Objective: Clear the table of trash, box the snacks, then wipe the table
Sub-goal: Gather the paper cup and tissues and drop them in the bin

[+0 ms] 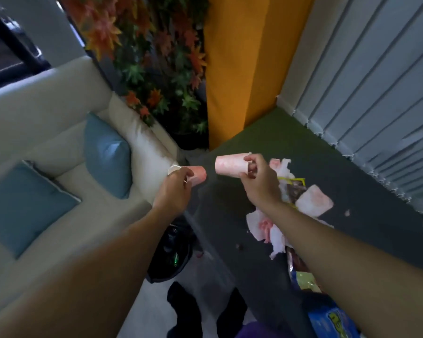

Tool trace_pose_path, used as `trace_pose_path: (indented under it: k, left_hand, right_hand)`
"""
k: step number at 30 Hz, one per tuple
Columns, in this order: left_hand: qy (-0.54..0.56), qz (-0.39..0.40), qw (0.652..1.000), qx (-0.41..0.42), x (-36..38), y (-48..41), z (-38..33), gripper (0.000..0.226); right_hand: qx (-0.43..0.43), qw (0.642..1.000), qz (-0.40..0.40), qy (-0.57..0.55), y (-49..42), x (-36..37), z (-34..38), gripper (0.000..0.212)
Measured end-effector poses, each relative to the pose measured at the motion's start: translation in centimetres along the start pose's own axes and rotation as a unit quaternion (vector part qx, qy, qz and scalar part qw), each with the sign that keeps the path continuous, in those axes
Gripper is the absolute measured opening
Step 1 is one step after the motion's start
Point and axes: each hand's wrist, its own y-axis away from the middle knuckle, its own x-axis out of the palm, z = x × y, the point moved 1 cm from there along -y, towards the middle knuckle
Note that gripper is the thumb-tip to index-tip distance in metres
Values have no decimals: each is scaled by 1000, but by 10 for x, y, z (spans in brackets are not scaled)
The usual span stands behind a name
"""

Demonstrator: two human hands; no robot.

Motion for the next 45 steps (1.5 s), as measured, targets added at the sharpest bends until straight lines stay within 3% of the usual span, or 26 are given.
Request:
trace_pose_path:
  k: [12,22,33,39,45]
  left_hand:
    - [28,-9,988,-154,-35,52,174,27]
    - [82,57,965,-243,28,75,282,28]
    - [92,122,953,-263,113,46,370,32]
    - [87,240,934,-248,144,30,393,55]
    - [53,242,942,-228,138,21,381,35]
  right_hand:
    - [-114,971,196,78,48,173,47,35]
    - [-61,941,292,162,96,276,-12,32]
    - [3,911,357,206,106,367,-106,37]
    - [3,880,406,246,99,395,-132,39]
    - [9,870,423,254,96,395,-136,40]
